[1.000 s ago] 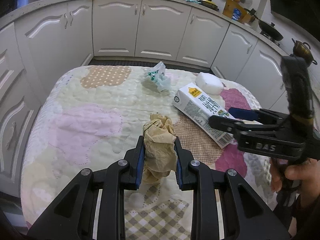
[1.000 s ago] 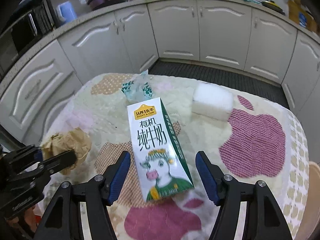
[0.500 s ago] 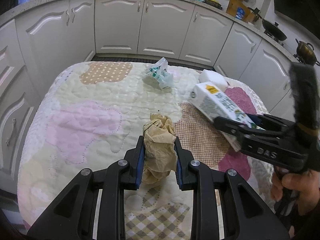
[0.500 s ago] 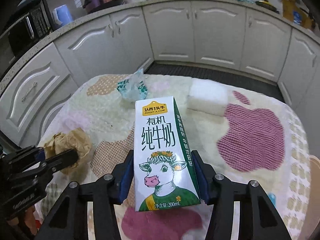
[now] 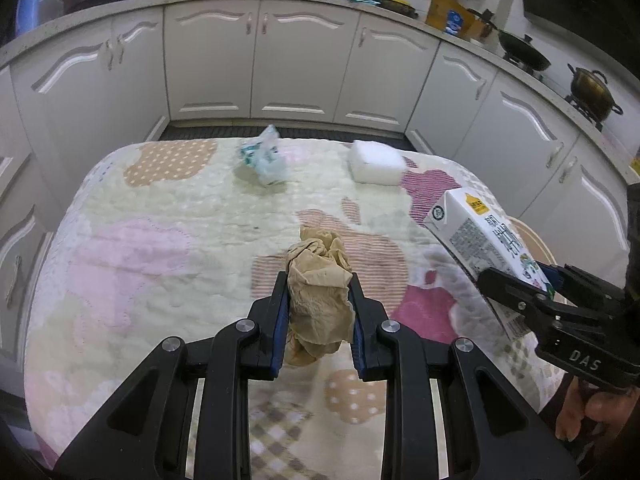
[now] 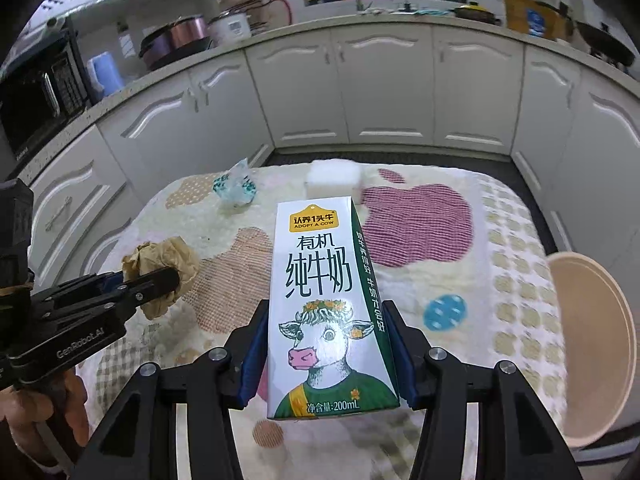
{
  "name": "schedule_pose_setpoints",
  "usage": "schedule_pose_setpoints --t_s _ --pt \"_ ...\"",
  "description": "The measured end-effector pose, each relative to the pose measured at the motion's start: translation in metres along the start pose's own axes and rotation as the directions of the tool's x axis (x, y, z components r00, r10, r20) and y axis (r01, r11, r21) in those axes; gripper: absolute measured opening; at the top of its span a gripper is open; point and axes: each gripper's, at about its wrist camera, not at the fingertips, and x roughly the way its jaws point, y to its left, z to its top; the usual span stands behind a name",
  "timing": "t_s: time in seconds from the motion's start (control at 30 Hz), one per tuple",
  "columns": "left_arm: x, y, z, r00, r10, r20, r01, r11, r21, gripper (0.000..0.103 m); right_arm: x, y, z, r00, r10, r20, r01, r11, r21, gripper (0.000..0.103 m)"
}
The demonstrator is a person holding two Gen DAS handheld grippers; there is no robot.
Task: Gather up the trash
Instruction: 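Carry the brown paper and milk carton over the beige bin with both tools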
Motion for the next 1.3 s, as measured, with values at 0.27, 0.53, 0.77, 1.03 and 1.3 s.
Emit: schedule_pose_setpoints --t_s 0.27,0.53,0.77,1.03,1.3 --pt "-0.008 -0.028 0.002 1.0 -0.02 0.017 0.02 0.999 0.051 0.023 -0.029 -0.018 -0.007 0.999 -0.023 0.047 0.021 0.999 0.037 0.051" --pt "-0.012 -0.066 0.004 0.998 -0.065 0.014 0.063 0.993 0.1 0.023 -0.055 -0.049 -0.018 0.996 -0.055 0.075 0.048 0.995 0.089 0.051" --pt "-0.008 -0.106 0.008 0.993 -0.122 -0.004 0.121 0.983 0.141 0.023 -0.076 -0.084 -0.028 0.99 -0.107 0.091 0.092 0.984 0.153 0.051" --pt "0.004 -0.161 0.014 0.983 -0.18 -0.028 0.182 0.962 0.202 0.023 -0.101 -0.126 -0.039 0.978 -0.177 0.106 0.149 0.962 0.228 0.051" --pt "0.019 -0.209 0.017 0.971 -0.231 -0.055 0.237 0.939 0.248 0.023 -0.119 -0.173 -0.05 0.963 -0.251 0.097 0.212 0.93 0.301 0.051"
